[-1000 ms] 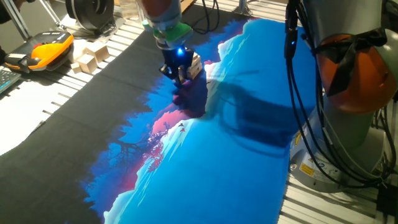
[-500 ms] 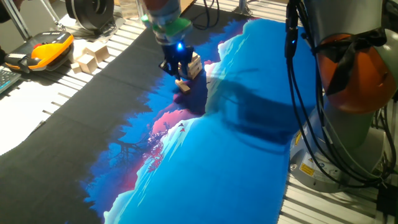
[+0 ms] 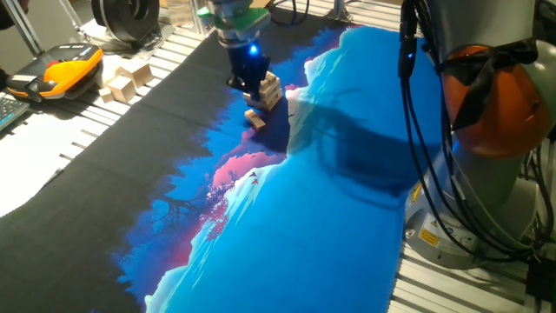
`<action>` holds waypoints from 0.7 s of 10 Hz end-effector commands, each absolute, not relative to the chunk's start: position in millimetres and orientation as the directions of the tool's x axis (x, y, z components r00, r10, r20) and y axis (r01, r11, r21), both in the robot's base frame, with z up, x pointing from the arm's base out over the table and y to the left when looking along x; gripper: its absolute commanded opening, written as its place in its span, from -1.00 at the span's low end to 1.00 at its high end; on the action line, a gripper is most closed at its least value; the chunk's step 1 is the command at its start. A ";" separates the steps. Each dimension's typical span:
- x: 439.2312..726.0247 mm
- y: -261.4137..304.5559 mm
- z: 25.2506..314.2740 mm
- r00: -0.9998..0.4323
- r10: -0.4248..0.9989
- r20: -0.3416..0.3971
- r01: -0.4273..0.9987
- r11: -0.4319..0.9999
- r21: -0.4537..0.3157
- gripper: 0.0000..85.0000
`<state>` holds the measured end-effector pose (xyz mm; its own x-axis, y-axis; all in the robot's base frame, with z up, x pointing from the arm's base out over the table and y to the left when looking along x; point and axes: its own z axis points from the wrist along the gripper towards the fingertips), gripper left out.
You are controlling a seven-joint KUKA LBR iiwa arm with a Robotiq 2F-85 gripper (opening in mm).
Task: Play Jenga
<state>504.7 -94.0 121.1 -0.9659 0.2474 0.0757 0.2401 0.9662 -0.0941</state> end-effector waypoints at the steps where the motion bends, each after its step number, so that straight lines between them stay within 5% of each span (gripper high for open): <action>1: 502.1 -98.4 126.4 -0.969 0.234 0.075 0.228 0.970 -0.084 -1.00; 7: 489.9 -113.0 146.4 -0.980 0.188 0.067 0.184 0.981 -0.058 -1.00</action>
